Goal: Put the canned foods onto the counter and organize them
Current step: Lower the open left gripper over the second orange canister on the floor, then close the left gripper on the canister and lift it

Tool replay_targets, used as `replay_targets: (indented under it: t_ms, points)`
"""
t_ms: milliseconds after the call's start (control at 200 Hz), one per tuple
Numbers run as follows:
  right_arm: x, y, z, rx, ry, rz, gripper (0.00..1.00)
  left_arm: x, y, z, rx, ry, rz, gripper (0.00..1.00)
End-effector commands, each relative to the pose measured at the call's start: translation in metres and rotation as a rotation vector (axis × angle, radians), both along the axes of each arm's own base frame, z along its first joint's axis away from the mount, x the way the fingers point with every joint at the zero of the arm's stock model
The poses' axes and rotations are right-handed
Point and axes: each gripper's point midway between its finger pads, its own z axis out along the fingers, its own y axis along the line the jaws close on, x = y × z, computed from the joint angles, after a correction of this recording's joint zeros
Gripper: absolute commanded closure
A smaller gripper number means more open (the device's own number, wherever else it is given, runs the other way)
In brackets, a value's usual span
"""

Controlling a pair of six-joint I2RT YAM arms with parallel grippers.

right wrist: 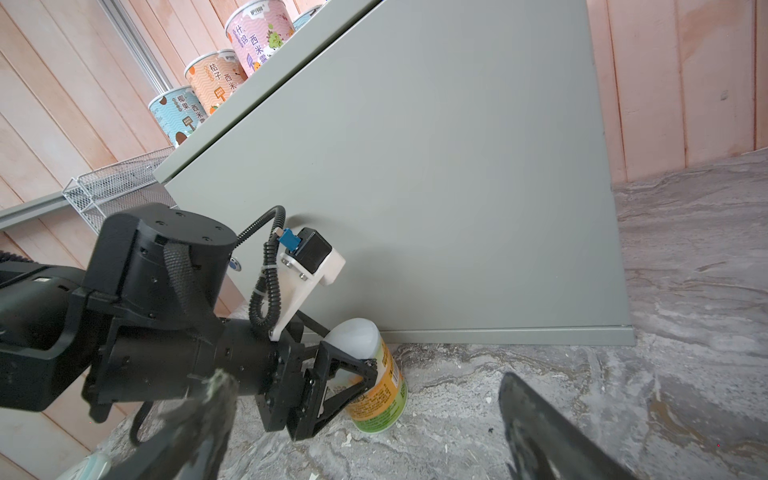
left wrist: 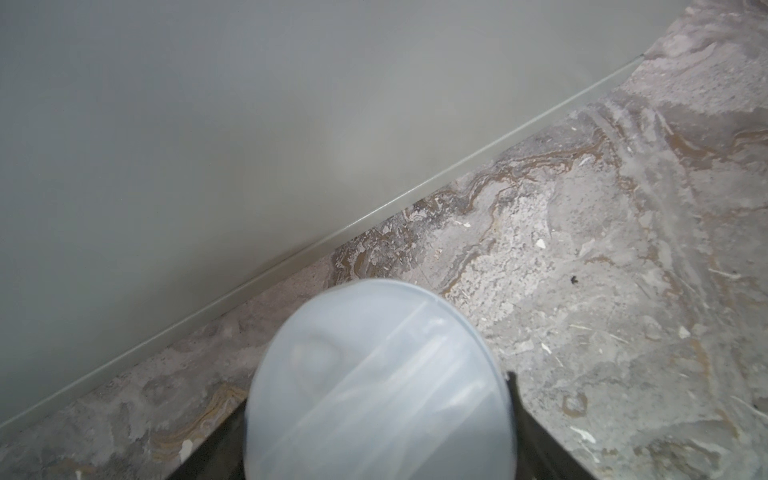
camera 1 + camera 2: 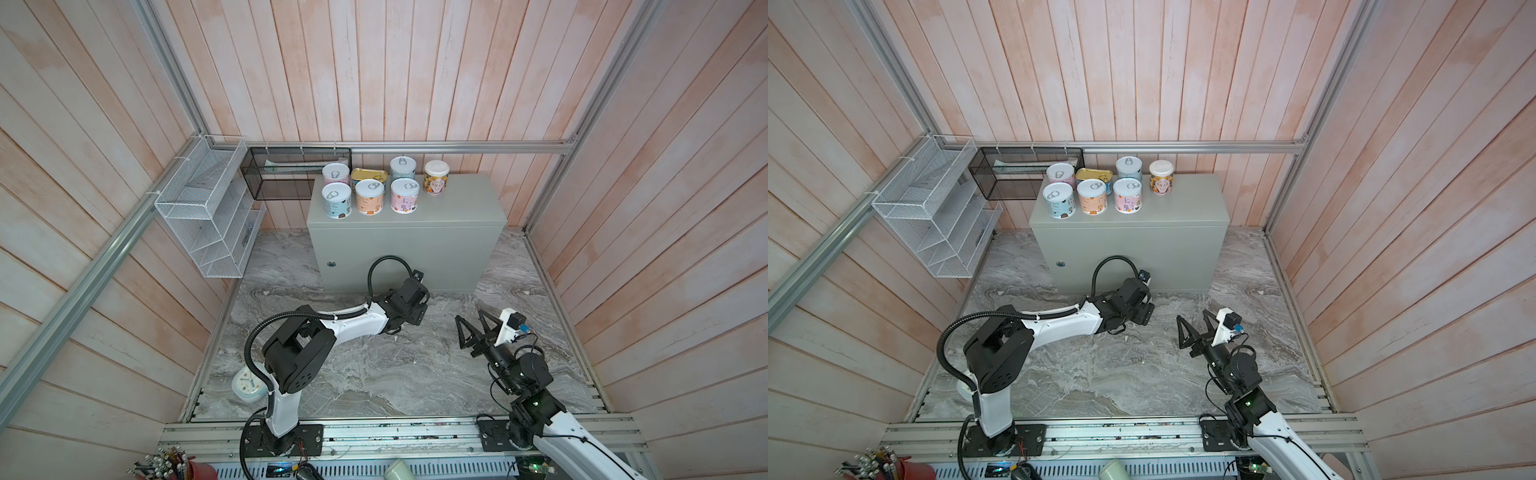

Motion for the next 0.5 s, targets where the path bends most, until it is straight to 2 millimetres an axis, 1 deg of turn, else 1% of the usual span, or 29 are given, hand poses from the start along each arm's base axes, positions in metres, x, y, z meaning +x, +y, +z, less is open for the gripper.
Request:
replay_targets:
  t_ms: [0, 95, 150, 270, 495]
  points:
    - [-0.006, -0.003, -0.055, -0.053, 0.081, 0.005, 0.02, -0.005, 0.004, 0.0, 0.003, -0.005, 0.002, 0.26]
    - [-0.006, -0.003, -0.055, -0.052, 0.08, 0.006, 0.02, -0.006, 0.005, 0.002, 0.0, -0.014, 0.006, 0.28]
    - [-0.007, -0.002, -0.054, -0.052, 0.076, 0.013, 0.02, -0.007, 0.005, 0.004, 0.0, -0.019, 0.003, 0.31]
    - [-0.009, 0.002, -0.052, -0.054, 0.068, 0.038, 0.02, -0.01, 0.005, 0.008, -0.002, -0.021, -0.004, 0.34]
    - [-0.01, 0.003, -0.052, -0.046, 0.073, 0.045, 0.02, -0.024, 0.012, 0.014, -0.024, 0.008, -0.013, 0.34]
